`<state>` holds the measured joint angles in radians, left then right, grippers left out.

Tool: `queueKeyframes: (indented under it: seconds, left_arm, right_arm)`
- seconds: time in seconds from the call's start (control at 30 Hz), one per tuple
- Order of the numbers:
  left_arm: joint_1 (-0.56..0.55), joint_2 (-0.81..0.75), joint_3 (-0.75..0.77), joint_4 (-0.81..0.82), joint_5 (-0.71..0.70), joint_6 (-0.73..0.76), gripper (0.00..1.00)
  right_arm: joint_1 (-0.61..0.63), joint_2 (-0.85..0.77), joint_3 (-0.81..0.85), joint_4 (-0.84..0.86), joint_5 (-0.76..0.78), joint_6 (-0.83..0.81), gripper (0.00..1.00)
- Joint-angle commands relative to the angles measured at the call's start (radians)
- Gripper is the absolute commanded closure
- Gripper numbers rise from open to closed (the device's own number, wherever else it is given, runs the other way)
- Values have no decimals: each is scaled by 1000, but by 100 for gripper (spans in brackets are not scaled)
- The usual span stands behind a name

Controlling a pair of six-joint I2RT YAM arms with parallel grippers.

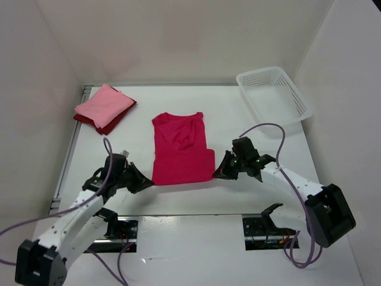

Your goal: Fold and stack the t-shirts

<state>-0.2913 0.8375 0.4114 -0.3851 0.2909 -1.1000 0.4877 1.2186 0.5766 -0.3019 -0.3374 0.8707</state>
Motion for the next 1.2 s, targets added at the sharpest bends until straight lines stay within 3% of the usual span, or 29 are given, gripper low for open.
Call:
queueKeyframes:
  seconds: [0.0,0.07,0.13,0.27,0.4,0.57,0.77,0.93,1.03,1.07,1.17]
  left_arm:
    - [4,-179,-39,-196,85,-81,100]
    - [4,-227,-16,-224,68,-93,100]
    - [4,-180,59,-201,33,-72,100]
    - [47,136,286,-117,-42,107,100]
    - [156,316,481,-32,-58,195,100]
    - [237,571,621,92,-73,227,100]
    - [250,831,789,184,-113,238,100]
    - [259,1005,903,209,-162,238,98]
    - [268,1029,938,255,-142,226,87]
    - [268,1029,951,264,-130,226,75]
    - [279,1000,975,276,-139,226,56]
  right_arm:
    - [9,-68,6,-109,1,37,100]
    - [9,-68,74,-134,11,-1,100]
    - [-6,8,185,-170,34,-50,100]
    - [-110,192,386,-171,34,-206,100]
    - [-155,369,648,-171,15,-269,100]
    - [-179,638,879,-151,-11,-294,100]
    - [-198,873,1204,-151,-48,-294,100]
    - [-198,1068,1382,-161,-66,-283,100]
    - [-198,1107,1456,-161,-55,-274,95]
    - [-198,1116,1467,-170,-45,-274,87]
    - [-198,1093,1476,-171,-45,-274,73]
